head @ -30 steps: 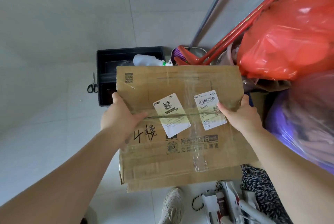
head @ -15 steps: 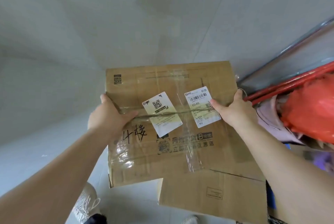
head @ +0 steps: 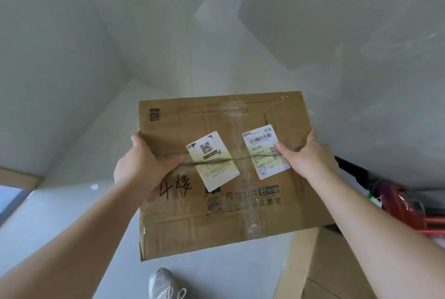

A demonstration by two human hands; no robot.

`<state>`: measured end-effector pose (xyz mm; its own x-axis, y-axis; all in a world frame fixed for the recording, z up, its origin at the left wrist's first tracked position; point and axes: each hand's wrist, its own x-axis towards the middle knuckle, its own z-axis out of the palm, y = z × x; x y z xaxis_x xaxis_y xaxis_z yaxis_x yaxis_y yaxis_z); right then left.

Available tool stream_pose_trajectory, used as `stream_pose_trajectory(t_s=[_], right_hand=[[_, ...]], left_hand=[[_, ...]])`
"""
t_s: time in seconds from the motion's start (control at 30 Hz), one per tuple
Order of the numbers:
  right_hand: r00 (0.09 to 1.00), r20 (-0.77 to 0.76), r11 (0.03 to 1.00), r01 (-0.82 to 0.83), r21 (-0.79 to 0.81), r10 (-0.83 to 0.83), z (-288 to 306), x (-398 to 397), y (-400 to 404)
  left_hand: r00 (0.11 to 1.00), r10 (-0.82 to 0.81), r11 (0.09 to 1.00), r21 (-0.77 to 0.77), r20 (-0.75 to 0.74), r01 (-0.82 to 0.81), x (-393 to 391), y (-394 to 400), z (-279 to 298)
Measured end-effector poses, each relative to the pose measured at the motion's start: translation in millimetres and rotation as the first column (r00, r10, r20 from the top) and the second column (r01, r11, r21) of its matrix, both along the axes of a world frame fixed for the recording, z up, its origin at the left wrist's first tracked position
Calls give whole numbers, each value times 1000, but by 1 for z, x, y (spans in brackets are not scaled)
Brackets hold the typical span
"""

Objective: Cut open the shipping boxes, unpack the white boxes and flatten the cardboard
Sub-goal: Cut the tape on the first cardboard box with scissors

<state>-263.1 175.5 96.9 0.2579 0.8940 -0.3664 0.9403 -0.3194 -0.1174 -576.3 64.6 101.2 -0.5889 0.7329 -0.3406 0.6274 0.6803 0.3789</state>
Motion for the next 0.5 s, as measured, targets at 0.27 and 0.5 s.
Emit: stream_pose_trajectory(t_s=[0.27,0.5], right_hand=[[991,-39,992,-127,-2,127,-19,-139,23],[964,-73,966,-258,-5,257,-63,-190,33]], left_hand=[[980,166,984,-45,-107,-172,-117,-15,-13],[938,308,946,-56,-159,-321,-138,-32,-58]])
